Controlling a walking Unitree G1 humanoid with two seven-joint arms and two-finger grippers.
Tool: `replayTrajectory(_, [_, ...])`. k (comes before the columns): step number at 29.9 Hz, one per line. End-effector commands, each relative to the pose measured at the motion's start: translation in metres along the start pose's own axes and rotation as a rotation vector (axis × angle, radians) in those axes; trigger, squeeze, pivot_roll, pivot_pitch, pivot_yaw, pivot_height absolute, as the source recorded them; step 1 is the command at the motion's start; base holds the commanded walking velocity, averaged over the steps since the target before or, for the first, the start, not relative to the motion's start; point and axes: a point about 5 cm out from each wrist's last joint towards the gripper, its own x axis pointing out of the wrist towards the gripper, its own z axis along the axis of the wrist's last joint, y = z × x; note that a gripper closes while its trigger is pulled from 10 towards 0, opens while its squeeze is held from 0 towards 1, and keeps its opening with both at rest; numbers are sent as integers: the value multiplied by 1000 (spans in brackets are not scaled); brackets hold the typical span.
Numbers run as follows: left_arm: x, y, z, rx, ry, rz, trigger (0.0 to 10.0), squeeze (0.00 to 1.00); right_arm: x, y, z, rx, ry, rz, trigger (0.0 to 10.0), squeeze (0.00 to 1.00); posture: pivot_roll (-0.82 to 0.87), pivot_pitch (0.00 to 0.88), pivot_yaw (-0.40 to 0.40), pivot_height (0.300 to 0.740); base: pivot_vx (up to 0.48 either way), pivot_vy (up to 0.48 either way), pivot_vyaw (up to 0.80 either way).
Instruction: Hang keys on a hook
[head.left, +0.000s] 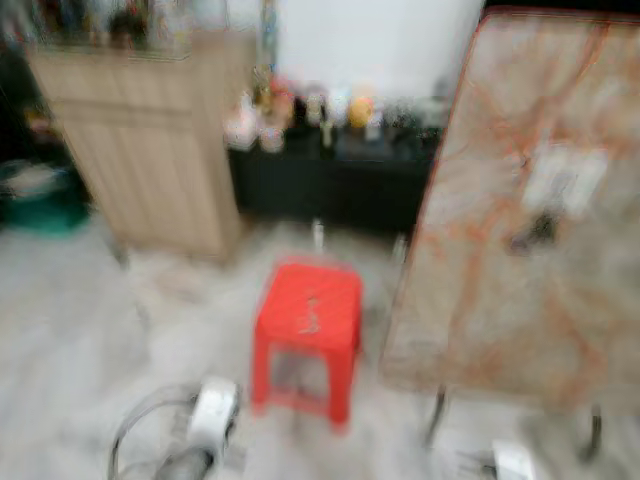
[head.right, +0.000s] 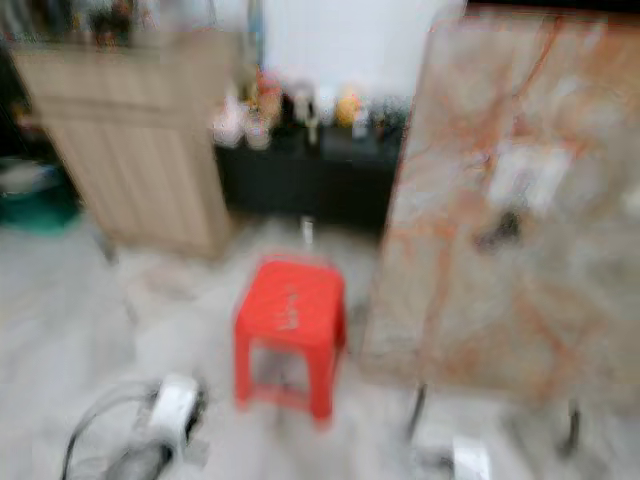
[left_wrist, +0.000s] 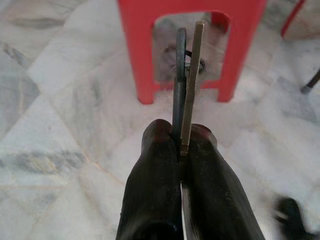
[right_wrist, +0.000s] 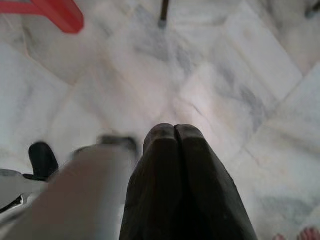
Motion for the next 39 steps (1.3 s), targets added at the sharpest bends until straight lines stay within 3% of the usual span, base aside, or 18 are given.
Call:
replayTrajectory(1, [4, -6, 10, 6, -39, -12, 10000, 0, -1, -7, 2, -12, 2, -19, 10000, 0, 13, 0, -8, 740, 0, -472, -800])
replayTrajectory(13, [9, -6, 33, 20, -132, -20, 10000, 0, -1, -8, 3, -19, 4, -22, 10000, 0, 15, 0, -9, 740, 0, -477, -790])
replayTrajectory(22, [13, -1, 84, 47, -348, -30, 10000, 0, -1, -7, 3, -27, -1, -15, 10000, 0, 16, 0, -7, 740, 0, -234, -700])
replayTrajectory(29, [4, -3, 127, 62, -569, -84, 10000, 0, -1, -8, 2, -18, -9, -23, 10000, 0, 21, 0, -1, 740, 0, 0, 0])
replayTrajectory(33, [-9, -6, 151, 56, -698, -96, 10000, 0, -1, -9, 1, -8, -10, -29, 10000, 0, 24, 0, -3, 740, 0, 0, 0])
replayTrajectory(39, [-23, -13, 166, 84, -765, -118, 10000, 0, -1, -10, 0, -10, -13, -41, 10000, 0, 28, 0, -6, 740, 0, 0, 0])
